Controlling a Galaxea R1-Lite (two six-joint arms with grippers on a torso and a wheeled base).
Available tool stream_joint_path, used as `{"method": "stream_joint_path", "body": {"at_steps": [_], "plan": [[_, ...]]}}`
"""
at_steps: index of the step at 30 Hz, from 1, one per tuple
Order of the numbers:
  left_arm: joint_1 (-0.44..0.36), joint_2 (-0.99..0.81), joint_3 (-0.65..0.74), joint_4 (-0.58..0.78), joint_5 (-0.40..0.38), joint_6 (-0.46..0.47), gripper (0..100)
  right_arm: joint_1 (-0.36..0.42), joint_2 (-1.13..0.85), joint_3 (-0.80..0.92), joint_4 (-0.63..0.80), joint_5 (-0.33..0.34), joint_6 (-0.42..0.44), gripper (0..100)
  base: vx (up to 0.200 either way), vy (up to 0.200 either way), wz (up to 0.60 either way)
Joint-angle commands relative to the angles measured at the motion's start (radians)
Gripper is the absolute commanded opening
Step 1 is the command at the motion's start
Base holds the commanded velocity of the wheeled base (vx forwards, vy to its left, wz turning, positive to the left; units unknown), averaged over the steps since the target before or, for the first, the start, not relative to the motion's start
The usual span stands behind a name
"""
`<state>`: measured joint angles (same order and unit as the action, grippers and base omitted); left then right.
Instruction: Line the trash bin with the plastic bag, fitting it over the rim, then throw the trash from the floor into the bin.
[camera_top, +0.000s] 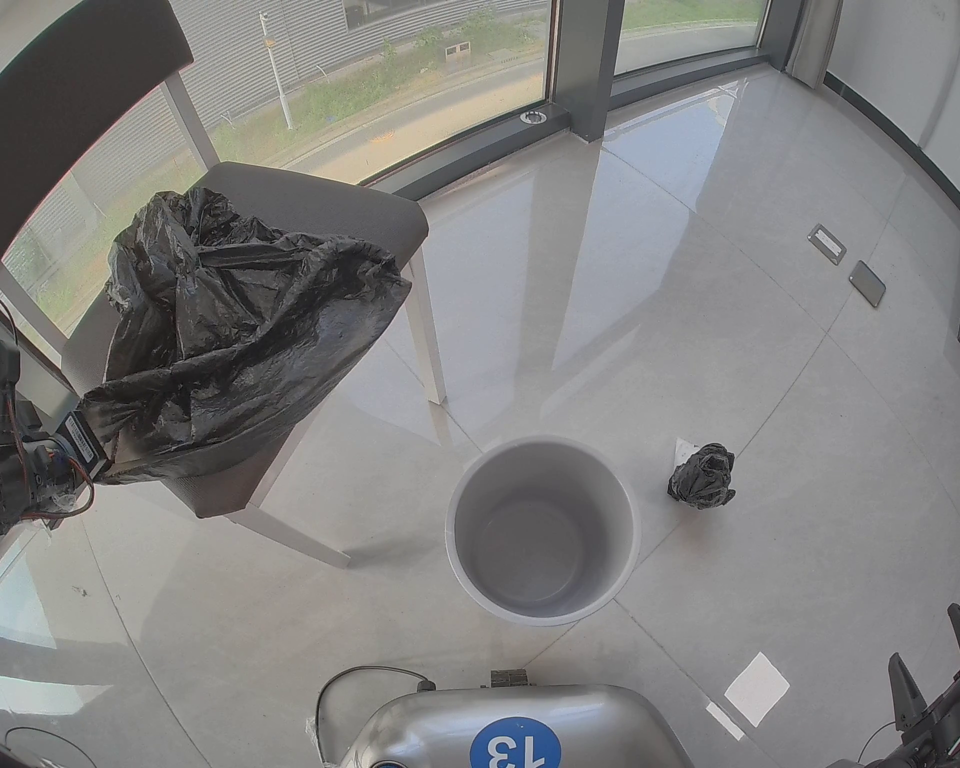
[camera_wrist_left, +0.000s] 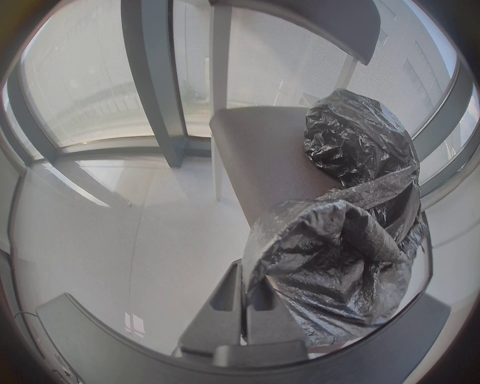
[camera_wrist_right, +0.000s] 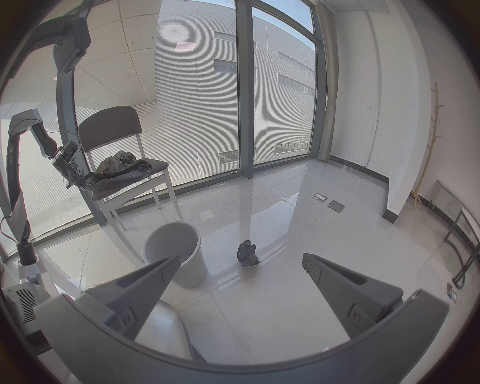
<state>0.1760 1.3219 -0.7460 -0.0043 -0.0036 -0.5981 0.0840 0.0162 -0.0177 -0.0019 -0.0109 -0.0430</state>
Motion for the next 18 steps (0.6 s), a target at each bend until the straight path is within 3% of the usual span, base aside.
{"method": "stream_joint_path", "body": {"at_steps": [1,5,8,14,18], "plan": [[-0.024,-0.021,0.048,-0.134,0.085,0.018,0,0.0,-0.016,0.018,-0.003,0.005,-0.012,100,0.0,0.0,0.0],[-0.026,0.0,0.08,-0.316,0.08,0.017,0,0.0,-0.016,0.018,-0.001,0.012,-0.005,100,0.0,0.0,0.0],[-0.038,0.0,0.065,-0.345,0.079,0.017,0,0.0,-0.016,0.018,-0.001,0.011,-0.002,100,0.0,0.0,0.0],[-0.144,-0.064,0.002,-0.198,0.079,-0.014,0,0.0,-0.016,0.018,-0.001,0.002,0.003,100,0.0,0.0,0.0],[-0.216,-0.127,-0.018,-0.109,0.007,0.003,0,0.0,-0.016,0.015,0.005,-0.001,0.014,100,0.0,0.0,0.0]]}}
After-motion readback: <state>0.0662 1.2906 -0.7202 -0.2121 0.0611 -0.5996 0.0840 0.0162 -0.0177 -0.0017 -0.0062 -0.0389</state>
